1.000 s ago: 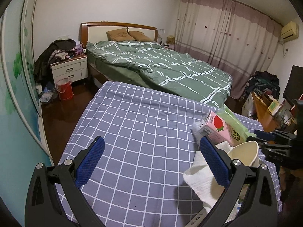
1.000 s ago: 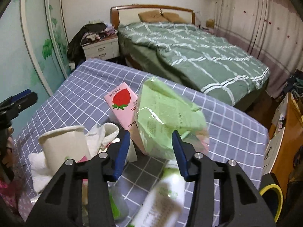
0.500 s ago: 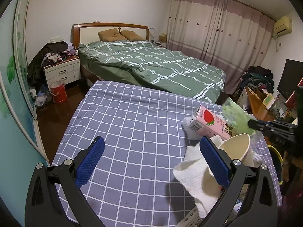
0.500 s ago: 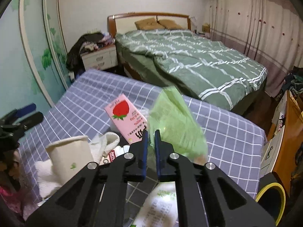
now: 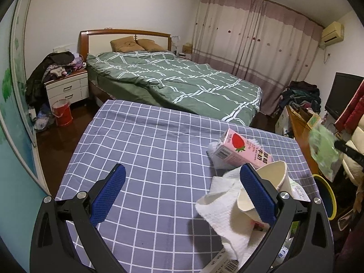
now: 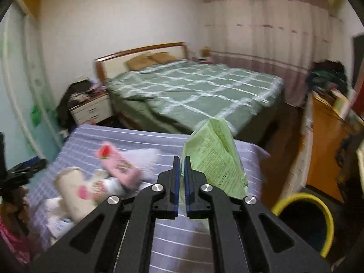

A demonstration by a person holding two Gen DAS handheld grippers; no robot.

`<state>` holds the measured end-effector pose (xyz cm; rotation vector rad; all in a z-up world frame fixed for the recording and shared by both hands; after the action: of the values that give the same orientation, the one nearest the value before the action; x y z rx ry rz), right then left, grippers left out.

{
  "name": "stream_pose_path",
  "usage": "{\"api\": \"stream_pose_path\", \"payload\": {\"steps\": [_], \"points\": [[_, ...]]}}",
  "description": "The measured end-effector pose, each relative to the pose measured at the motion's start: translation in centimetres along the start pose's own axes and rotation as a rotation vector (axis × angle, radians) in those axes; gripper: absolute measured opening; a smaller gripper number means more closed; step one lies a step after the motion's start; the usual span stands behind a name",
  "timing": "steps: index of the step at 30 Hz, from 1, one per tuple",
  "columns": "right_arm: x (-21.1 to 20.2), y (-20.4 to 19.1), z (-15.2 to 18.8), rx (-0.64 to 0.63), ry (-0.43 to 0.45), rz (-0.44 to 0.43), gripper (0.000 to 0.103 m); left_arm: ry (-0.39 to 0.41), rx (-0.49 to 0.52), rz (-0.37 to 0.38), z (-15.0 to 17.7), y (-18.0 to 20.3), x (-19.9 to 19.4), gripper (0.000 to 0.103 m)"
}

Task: Collect trash
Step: 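Carry the green bag over the yellow bin and open the right gripper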

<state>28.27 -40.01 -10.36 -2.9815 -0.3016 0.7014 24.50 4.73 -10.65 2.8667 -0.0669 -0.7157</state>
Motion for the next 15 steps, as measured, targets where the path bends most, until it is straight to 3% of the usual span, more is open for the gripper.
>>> {"api": "stream_pose_path", "payload": {"steps": [7, 15], "points": [[1.2, 11.7, 5.1, 0.144, -0.109, 0.238, 0.004, 0.012, 0.025, 0.037, 0.0, 1.3, -0.4, 0.099], [3.3, 18.9, 11.0, 0.256, -0.235, 0.37, 0.01, 0.003, 0.047, 0.058, 0.3, 2.1, -0.2, 0.099]]}}
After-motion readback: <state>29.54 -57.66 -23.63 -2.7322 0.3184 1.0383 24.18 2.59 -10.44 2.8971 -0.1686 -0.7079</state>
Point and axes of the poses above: each gripper's, at about its wrist camera, not at the fingertips, and x roughly the way its jaws point, y to its right, z to its underside, the point moved 6 cm from there along x, roughly the way its jaws point, and after that the axes turned 8 degrees about y, right-handed, at the moved point
